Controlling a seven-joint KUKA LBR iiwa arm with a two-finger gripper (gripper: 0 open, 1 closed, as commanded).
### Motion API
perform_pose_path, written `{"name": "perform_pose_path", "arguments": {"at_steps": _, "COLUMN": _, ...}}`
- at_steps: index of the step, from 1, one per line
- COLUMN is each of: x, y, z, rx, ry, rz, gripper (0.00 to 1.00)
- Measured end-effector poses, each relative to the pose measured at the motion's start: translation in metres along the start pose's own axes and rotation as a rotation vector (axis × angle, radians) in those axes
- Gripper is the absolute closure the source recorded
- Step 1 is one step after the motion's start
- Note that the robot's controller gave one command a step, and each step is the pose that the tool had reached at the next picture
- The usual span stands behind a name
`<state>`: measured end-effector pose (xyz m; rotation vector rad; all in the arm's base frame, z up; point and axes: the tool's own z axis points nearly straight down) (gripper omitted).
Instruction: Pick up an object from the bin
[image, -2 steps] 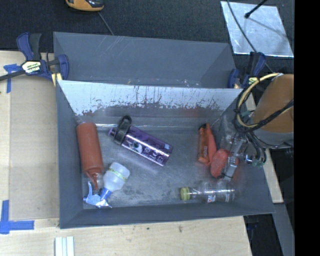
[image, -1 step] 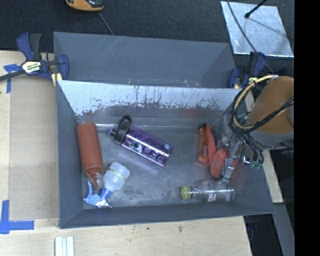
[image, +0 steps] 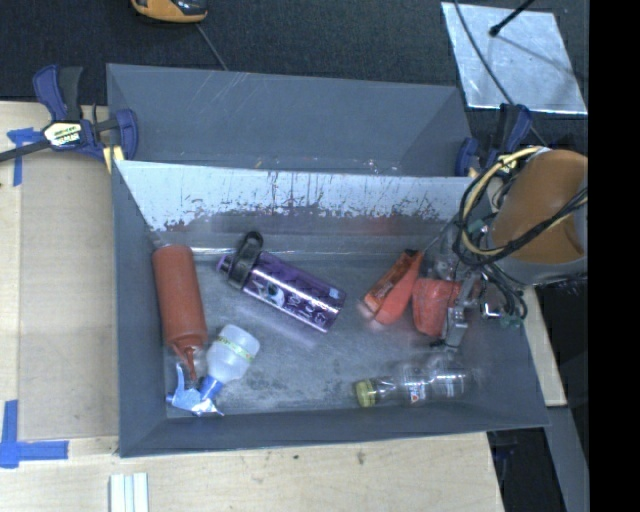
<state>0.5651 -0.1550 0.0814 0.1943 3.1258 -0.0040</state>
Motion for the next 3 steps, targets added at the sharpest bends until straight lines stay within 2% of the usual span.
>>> {"name": "perform_pose_path", "arguments": {"at_steps": 1, "x": 0.006, "y": 0.017, "z": 0.009, "rx": 0.001, "ry": 0.004, "rz": 0.244, "gripper": 1.0}}
{"name": "perform_pose_path", "arguments": {"at_steps": 2, "x": 0.006, "y": 0.017, "z": 0.009, "rx": 0.001, "ry": 0.004, "rz": 0.244, "gripper": 1.0}}
{"name": "perform_pose_path", "arguments": {"at_steps": 3, "x": 0.004, "y": 0.005, "z": -0.148, "rx": -0.001, "ry": 0.005, "rz": 0.204, "gripper": 1.0}}
